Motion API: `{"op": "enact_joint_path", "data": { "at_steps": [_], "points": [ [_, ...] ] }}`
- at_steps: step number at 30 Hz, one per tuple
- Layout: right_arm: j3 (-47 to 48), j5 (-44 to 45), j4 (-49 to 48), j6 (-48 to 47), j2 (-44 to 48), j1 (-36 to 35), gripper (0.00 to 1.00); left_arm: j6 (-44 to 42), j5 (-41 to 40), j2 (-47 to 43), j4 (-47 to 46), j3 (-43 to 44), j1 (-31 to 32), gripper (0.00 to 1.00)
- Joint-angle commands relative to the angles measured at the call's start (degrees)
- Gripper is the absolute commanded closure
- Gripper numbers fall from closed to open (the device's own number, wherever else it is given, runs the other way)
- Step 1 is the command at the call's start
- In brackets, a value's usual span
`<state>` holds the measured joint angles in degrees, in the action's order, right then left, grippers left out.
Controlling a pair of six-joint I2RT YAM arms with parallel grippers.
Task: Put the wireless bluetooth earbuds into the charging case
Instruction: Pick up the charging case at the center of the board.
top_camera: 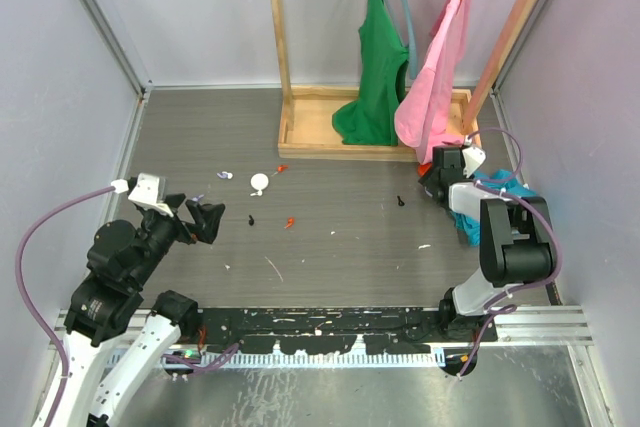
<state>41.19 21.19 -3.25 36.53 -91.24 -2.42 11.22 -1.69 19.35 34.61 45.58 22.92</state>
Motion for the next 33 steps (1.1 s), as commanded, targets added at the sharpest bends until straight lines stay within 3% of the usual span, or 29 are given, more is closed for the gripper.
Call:
{"op": "enact_joint_path", "data": {
  "at_steps": [1,8,16,26,33],
  "points": [
    [0.0,-1.9,5.0,-1.2,4.0,-1.5,0.51,-0.5,0.2,-0.6,-1.8,-0.1,0.4,0.02],
    [-4.4,-2.2,10.4,-2.1,12.8,-6.5,0.53,-0.1,0.7,-0.2,-2.1,0.0,0.6,0.02],
    [-7.9,-1.5,14.8,3.1,21.1,-20.6,0.54,5.1,4.7,1.3,-2.8,1.1,0.7,0.02],
    [-6.0,2.7,15.6,9.1,16.6,-39.5,0.53,20.7,12.6,6.2,-6.9,-3.9,0.6,0.02],
    [-3.5,2.1,15.4,10.4,11.1,-46.3,0.45,29.3,17.3,10.0,-15.9,-12.1,1.2,0.02]
  ]
}}
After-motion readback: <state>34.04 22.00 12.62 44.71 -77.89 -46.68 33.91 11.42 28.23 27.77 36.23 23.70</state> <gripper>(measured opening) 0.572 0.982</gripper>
